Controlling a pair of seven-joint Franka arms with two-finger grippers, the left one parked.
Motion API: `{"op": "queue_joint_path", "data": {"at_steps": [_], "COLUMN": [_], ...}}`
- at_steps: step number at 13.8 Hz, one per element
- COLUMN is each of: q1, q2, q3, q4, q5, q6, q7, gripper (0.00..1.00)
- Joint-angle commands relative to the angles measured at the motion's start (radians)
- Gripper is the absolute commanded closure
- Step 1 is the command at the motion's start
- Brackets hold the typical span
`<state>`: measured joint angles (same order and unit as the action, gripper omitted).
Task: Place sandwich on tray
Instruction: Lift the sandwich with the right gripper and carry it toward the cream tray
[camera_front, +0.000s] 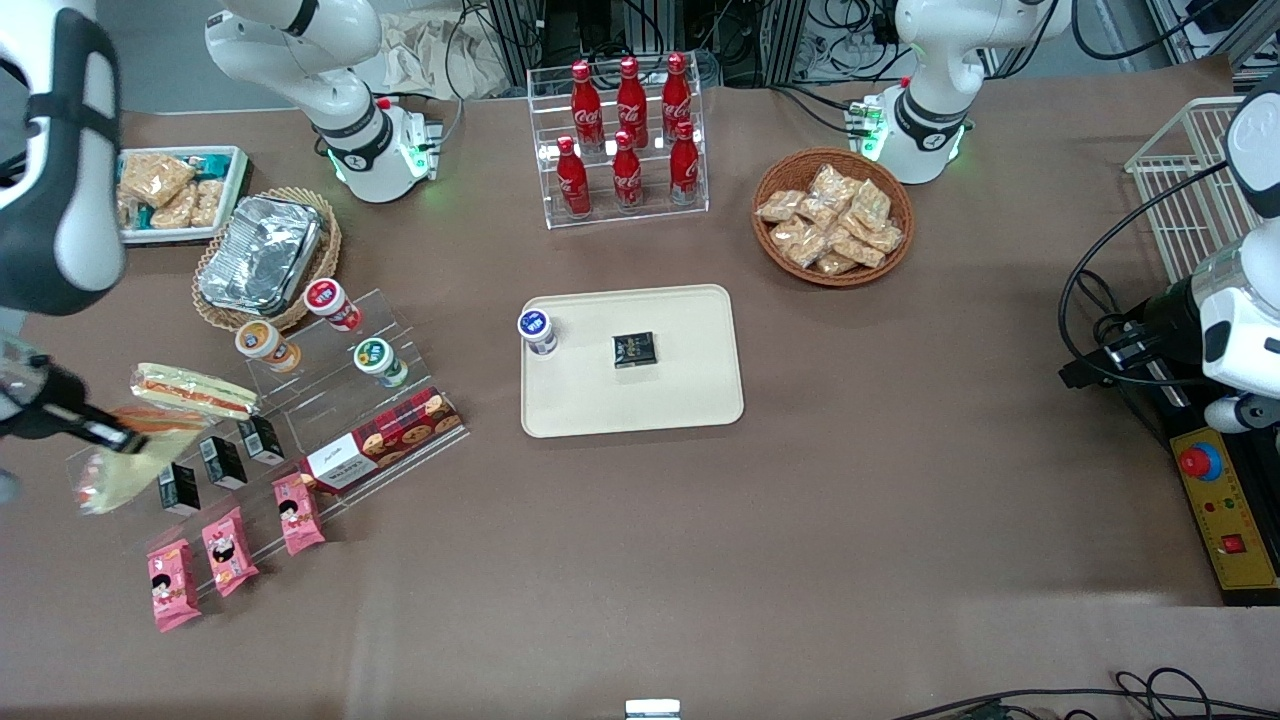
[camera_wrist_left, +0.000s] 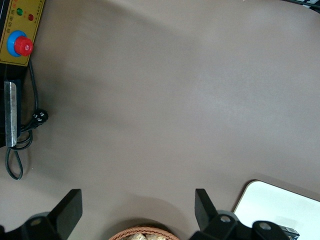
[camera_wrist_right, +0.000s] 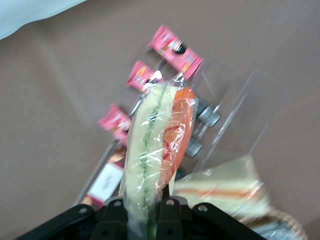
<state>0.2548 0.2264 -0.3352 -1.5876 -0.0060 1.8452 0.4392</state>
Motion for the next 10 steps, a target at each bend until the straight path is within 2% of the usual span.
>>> {"op": "queue_joint_path", "data": {"at_steps": [1,5,7,10], "q1": [0.111,0.283,0.369,0.444], "q2": [-0.002,0.024,0.050,0.085], "q3": [-0.007,-0.008,-0.008,-0.008], "q4": [-0.006,-0.006,-0.006,-0.006], "q5": [0.018,0.008,0.005,0.006], "q6": [-0.023,-0.009,0.018,0.113], "q7": [0.153,0.188,0.103,-0.019], "gripper": [1.00,1.00,1.00,1.00]}}
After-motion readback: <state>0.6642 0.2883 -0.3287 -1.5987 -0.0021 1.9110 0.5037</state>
